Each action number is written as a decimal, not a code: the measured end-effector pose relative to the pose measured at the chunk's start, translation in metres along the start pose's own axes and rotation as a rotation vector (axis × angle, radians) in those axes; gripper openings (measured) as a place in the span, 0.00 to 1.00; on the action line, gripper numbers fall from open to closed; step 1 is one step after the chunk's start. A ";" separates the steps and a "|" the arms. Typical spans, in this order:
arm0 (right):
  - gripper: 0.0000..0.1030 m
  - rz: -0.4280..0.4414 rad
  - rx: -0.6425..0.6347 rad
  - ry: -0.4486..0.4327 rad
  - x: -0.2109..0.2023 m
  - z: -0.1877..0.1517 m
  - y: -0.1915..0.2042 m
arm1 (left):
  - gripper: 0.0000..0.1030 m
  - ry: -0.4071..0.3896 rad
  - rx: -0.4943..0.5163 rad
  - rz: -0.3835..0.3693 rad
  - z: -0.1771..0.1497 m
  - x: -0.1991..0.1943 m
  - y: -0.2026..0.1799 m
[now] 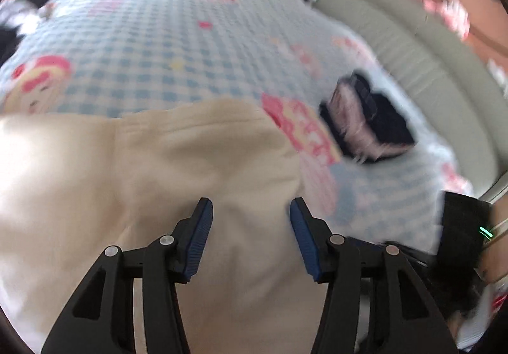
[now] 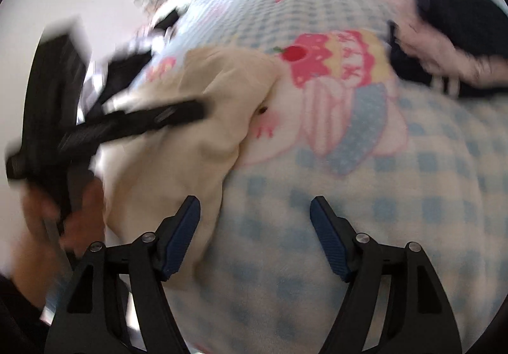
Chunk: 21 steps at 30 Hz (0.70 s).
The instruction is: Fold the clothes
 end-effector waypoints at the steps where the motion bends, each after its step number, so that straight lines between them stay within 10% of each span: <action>1: 0.71 -0.008 0.000 -0.003 0.000 0.000 0.000 | 0.52 -0.037 -0.027 0.001 -0.004 -0.016 0.007; 5: 0.73 -0.039 -0.001 -0.014 -0.002 -0.001 0.002 | 0.53 -0.019 -0.122 0.047 -0.030 -0.037 0.041; 13: 0.75 -0.102 -0.004 -0.035 -0.006 -0.003 0.004 | 0.44 0.014 -0.003 0.300 -0.056 -0.045 0.035; 21: 0.75 -0.063 0.061 -0.099 0.006 0.021 0.005 | 0.45 0.021 0.125 0.233 -0.048 -0.009 -0.005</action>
Point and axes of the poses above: each gripper's, at about its wrist camera, not at the fingertips, and x roughly the way its jaws point, y to its left, z to its top, the point moved 3 cm from there along x, roughly the way its jaws point, and after that the axes turned 5 degrees about x, right-handed, at the moved point
